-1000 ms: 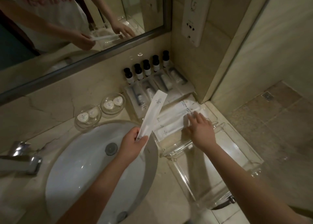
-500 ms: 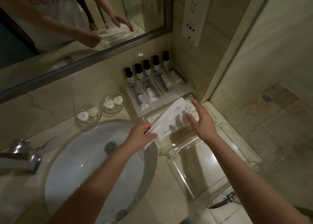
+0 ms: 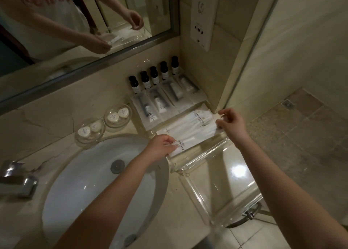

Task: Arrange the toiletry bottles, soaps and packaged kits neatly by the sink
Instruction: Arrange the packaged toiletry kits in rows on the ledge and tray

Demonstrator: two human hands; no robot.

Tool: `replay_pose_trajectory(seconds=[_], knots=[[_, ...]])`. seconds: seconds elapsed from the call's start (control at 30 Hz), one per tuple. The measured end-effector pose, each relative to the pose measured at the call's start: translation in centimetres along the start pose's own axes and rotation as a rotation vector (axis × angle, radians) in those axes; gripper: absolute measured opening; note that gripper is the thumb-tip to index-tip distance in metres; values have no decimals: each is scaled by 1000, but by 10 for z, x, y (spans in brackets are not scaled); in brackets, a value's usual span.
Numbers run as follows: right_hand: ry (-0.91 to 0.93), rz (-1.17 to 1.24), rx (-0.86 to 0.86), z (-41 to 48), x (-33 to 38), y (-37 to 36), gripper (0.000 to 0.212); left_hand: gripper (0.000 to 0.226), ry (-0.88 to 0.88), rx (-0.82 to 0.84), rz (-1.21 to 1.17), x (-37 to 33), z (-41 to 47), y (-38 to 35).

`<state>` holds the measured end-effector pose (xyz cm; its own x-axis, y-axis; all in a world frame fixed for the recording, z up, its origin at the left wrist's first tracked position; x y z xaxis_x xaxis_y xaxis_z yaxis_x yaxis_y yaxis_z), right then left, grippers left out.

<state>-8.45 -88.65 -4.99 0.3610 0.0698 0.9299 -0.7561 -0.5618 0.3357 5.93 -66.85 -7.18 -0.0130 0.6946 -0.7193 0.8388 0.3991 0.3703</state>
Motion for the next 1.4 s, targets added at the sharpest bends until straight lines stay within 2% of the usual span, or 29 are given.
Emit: replay_pose_trajectory(seconds=[0.07,0.13,0.2,0.3,0.37,0.43,0.57,0.67,0.77,0.87,0.97,1.1,1.13,1.17,1.2,1.27,1.4], knots=[[62,-198,106,0,2,-5,19,20,-36,-60,-21,-8,1,2],[74,-290,237,-4,0,-10,26,13,-90,-139,-80,-23,0,14],[68,-272,322,-11,-1,-15,28,20,-119,-212,-220,-39,-3,33],[80,-267,490,-29,6,-37,18,26,-204,-287,-313,-70,-12,56],[69,-305,605,-42,8,-59,20,27,-250,-290,-316,-89,-16,59],[74,-295,637,-51,11,-75,19,25,-264,-263,-335,-97,-17,54],[59,-41,535,-60,18,-91,12,9,-237,-192,-278,-80,-13,28],[78,-42,563,-67,21,-98,9,8,-169,-149,-232,-63,-10,13],[138,-145,578,-58,28,-86,17,10,-164,-137,-164,-60,-11,18],[137,44,369,-33,46,-51,29,11,-178,-60,-21,-63,-11,18],[185,140,348,-20,67,-40,37,18,-205,47,177,-70,-12,0],[177,62,309,-10,70,-40,11,24,-217,92,186,-74,-6,-20],[169,51,261,-8,66,-35,5,18,-218,76,171,-71,-3,-22],[164,47,202,-5,61,-27,8,7,-208,63,160,-66,0,-23],[152,56,140,-2,55,-18,13,8,-187,54,177,-59,2,-24],[107,74,37,2,42,-1,19,30,-134,53,285,-40,6,-27],[-12,7,22,3,9,2,9,42,-143,92,538,-16,5,-41]])
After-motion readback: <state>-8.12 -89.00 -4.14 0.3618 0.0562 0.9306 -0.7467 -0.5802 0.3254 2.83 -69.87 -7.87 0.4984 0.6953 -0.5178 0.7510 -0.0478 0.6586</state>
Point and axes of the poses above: each hand's wrist, its own z-axis towards the middle knuckle, its own y-axis out of the back of the hand, x = y × z, the point moved 8 cm from there along z, towards the middle knuckle, and after that the axes turned 6 degrees about y, right-handed, at the moved point
